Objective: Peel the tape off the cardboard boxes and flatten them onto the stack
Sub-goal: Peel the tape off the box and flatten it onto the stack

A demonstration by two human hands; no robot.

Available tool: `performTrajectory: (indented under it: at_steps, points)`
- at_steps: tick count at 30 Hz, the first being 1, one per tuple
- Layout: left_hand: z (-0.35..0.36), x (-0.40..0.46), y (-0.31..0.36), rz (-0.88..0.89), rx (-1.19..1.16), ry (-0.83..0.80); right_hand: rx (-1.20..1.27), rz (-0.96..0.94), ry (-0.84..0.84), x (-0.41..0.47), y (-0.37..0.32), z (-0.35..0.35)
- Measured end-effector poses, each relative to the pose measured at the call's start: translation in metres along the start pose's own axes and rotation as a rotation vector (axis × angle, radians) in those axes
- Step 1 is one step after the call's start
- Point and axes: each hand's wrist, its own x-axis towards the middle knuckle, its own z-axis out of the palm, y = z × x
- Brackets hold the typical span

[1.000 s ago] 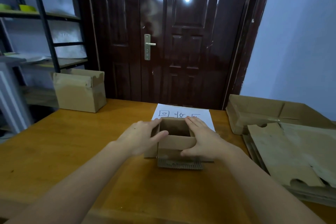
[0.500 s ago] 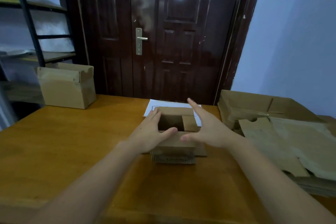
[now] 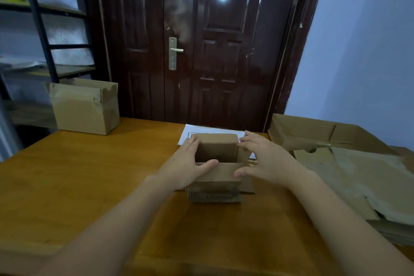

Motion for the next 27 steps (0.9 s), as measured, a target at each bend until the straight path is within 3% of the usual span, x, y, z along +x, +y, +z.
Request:
performTrajectory:
  at_steps: [4,9,12,18,22,27]
  points:
    - [0.001,0.0,0.002,0.003,-0.005,0.011,0.085,0.135,-0.047,-0.018,0.013,0.023]
    - [0.003,-0.002,0.005,-0.009,-0.025,0.029,0.518,0.219,0.023,-0.028,-0.009,0.068]
    - [0.005,-0.005,0.003,0.016,-0.059,0.041,0.657,0.262,0.06,-0.025,-0.018,0.072]
    - [0.002,-0.009,-0.006,0.087,-0.099,0.026,0.64,0.241,0.094,-0.02,-0.018,0.07]
    - [-0.007,-0.013,-0.012,0.132,-0.15,0.106,0.6,0.289,0.172,-0.019,-0.021,0.073]
    - [-0.038,-0.01,-0.02,0.055,-0.179,0.204,0.576,0.352,0.235,-0.017,-0.019,0.068]
